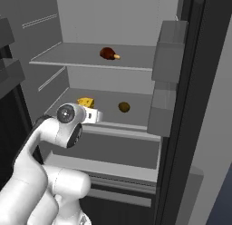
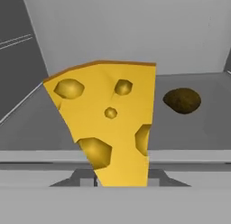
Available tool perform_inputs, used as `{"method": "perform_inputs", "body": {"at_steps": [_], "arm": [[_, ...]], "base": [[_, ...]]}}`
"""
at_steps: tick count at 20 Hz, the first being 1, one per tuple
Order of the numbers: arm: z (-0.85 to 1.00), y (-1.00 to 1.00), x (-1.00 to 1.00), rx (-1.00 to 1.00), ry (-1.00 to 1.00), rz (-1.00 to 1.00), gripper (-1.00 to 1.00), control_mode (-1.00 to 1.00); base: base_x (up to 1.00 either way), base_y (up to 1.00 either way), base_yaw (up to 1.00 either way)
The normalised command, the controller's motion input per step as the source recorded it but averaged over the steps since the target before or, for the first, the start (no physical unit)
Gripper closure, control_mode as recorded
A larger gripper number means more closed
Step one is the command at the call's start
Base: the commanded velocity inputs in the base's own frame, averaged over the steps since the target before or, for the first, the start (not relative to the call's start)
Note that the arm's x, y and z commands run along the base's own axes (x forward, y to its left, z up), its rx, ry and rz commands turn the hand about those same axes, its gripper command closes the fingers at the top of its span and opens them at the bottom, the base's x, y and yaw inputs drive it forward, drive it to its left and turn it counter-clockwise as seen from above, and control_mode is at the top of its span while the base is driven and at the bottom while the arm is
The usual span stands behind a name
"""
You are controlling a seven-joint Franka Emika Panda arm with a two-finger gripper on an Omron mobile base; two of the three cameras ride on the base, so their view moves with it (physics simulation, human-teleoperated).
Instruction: Take the cheese, steak, and avocado from the fridge and place them on the plate on the dining counter to create an appetizer plate.
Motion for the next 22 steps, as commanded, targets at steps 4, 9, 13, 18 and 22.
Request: {"method": "perform_inputs", "body": {"at_steps": [4,9,13,18,22], "arm": [[0.99,-0.01,-0.94,0.06,0.16,0.0,1.0,-1.0],[0.68,-0.04,-0.88,0.06,0.21,0.0,1.0,-1.0],[0.12,-0.01,-0.66,0.08,0.31,0.0,1.0,-1.0],[0.0,0.0,-0.39,0.04,0.3,0.0,1.0,-1.0],[0.0,0.0,-0.24,0.0,0.05,0.0,1.0,-1.0]], "base": [[0.0,0.0,0.0],[0.0,0.0,0.0],[0.0,0.0,0.0],[0.0,0.0,0.0],[0.0,0.0,0.0]]}}
